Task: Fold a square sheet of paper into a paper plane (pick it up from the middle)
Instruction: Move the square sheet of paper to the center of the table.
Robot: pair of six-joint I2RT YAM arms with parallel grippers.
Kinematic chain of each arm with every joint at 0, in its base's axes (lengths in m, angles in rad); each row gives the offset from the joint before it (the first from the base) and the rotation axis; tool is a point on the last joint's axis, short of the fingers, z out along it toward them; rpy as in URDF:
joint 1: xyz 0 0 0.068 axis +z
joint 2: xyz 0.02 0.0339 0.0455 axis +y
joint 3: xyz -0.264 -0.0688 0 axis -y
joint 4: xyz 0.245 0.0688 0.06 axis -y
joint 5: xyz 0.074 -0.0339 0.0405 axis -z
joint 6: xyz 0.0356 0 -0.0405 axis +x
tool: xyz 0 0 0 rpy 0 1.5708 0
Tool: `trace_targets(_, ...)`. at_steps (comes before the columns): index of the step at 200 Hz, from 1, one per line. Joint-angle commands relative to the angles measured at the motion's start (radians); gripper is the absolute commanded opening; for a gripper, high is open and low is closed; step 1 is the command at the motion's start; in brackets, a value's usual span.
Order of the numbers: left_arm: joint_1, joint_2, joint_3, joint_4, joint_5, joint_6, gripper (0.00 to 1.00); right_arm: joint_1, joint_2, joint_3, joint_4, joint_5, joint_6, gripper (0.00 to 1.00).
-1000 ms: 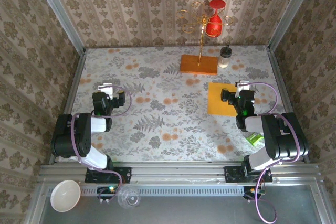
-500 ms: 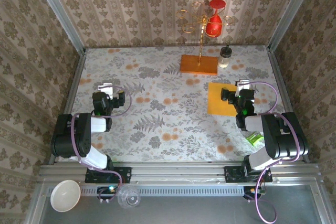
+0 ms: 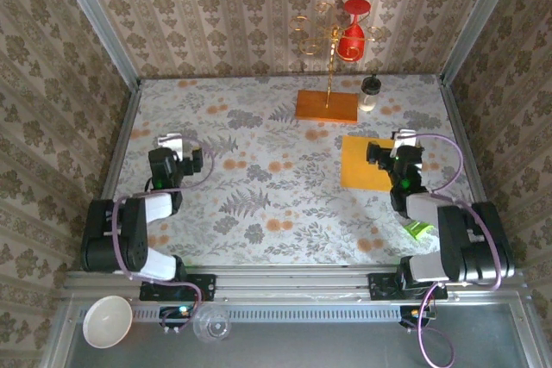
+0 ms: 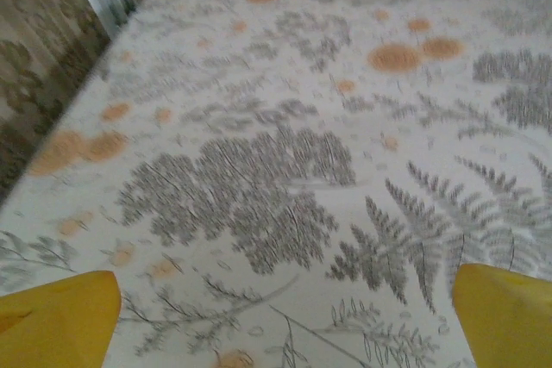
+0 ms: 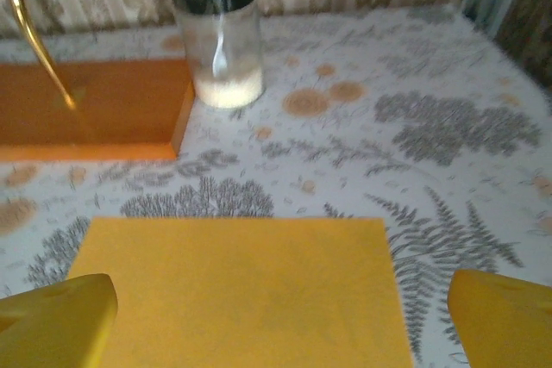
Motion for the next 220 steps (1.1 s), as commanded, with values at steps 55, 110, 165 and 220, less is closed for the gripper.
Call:
trace_targets(55,-0.026,-0.294,0.321,-0.789,0.112,-0.412,1.0,0.001,-0.247,0.32,-0.912,-0.014,0.316,1.0)
trace_targets(110,-0.086,-0.293,0.373,-0.874,0.443,-0.586,1.0,-0.016,-0.071,0.489,-1.202,-0.348,0.44,1.0)
trace_targets(165,-0.299,-0.215,0.404,-0.912,0.378,-0.625,1.0,-0.016,0.1,0.511,-1.177,-0.44,0.521,0.79)
trace_targets(220,-0.4,-0.06,0.432,-0.829,0.428,-0.737,1.0,-0.016,0.32,0.636,-1.195,-0.396,0.553,0.61)
